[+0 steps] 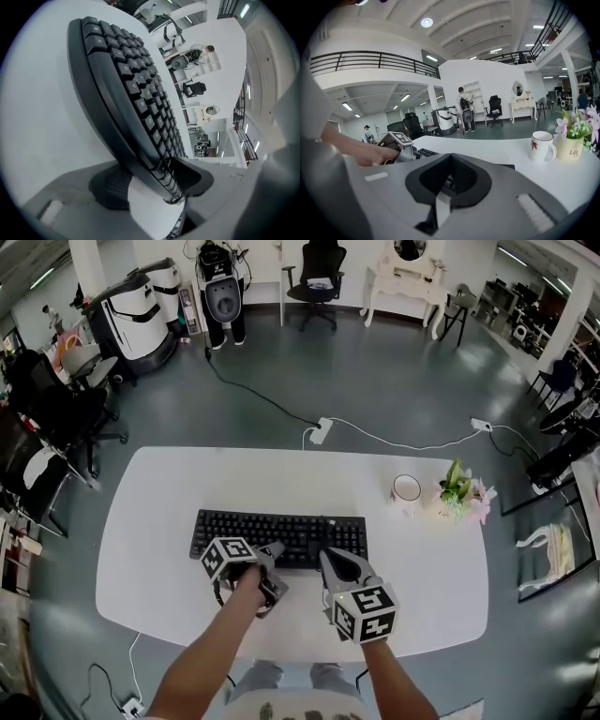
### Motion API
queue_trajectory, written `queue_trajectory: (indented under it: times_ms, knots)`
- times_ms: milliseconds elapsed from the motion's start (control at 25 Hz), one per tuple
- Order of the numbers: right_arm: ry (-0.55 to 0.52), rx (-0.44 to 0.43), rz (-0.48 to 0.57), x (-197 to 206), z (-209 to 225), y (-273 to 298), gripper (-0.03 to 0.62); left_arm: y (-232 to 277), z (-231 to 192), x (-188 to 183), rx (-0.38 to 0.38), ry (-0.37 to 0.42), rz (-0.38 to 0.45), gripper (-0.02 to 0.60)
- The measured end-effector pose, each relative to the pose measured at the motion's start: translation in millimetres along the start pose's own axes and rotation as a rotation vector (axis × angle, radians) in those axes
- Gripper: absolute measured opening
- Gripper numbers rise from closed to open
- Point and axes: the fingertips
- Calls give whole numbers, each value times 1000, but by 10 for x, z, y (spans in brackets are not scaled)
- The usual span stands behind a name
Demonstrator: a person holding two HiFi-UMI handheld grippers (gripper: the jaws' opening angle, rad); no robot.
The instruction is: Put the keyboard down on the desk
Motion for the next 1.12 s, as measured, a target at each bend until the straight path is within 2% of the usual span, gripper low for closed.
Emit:
queue_trajectory:
  times_ms: [400, 640, 880, 1000, 1120]
  knots:
    - [4, -2, -7, 15, 33, 27, 0, -51, -48, 108, -72, 103, -74, 290]
    - [14, -1, 3, -40, 44, 44, 0, -148, -67, 114, -75, 141, -79, 302]
    - [5, 3, 23, -170, 59, 7, 0, -304, 80, 1, -47, 203, -32, 302]
    - [-9, 6, 37, -287, 55, -18, 0, -394, 234, -103, -27, 270, 4, 301]
    - [-26, 12, 57, -427, 64, -60, 0, -491, 412, -218, -1, 342, 49, 271]
Point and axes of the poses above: the fingertips, and each gripper's own axes: y forward along the fingers, z to its right, x out of its underside, and after that the axes turned 9 degrees about y, right-handed
